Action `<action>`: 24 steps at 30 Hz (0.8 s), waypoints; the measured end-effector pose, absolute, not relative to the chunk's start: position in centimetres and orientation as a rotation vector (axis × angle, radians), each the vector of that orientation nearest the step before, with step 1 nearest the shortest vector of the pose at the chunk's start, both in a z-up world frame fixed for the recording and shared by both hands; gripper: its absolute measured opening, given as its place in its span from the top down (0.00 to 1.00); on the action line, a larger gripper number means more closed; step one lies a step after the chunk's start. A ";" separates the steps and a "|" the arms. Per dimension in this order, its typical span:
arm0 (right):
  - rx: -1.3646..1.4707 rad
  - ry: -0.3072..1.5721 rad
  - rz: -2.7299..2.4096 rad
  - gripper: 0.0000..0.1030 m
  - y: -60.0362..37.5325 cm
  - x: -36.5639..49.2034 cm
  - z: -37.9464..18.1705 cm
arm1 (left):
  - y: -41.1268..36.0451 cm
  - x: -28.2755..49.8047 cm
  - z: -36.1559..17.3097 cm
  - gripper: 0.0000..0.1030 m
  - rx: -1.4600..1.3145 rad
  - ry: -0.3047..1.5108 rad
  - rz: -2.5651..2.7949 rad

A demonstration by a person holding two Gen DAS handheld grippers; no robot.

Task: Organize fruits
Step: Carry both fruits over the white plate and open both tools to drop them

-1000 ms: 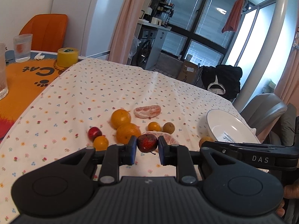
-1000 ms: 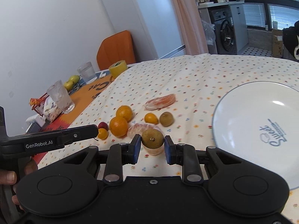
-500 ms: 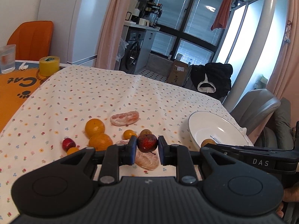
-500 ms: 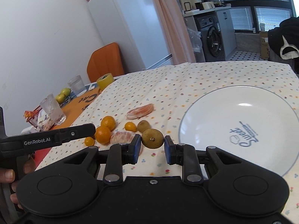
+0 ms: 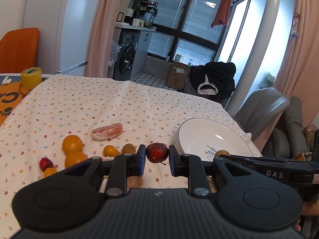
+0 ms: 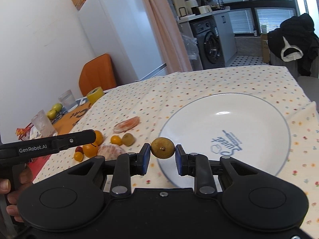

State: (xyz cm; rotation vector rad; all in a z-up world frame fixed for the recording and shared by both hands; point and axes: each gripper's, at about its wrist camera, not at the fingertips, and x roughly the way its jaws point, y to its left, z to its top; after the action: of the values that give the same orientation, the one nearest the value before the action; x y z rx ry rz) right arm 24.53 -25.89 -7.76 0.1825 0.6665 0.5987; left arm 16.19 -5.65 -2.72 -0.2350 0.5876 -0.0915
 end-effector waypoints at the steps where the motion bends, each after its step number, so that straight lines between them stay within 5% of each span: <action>1: 0.184 0.665 0.593 0.75 -26.1 24.6 -7.8 | -5.9 16.3 -2.7 0.78 -0.233 0.587 -0.096; 24: 0.207 0.684 0.447 0.75 -31.4 25.4 -9.5 | -11.9 20.9 -4.2 0.78 -0.193 0.641 -0.212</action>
State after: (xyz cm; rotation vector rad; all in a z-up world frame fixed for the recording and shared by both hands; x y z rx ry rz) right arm 25.41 -31.41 -9.46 0.2066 0.6842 0.4466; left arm 20.91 -11.86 -4.16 -0.1931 0.6410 -0.2124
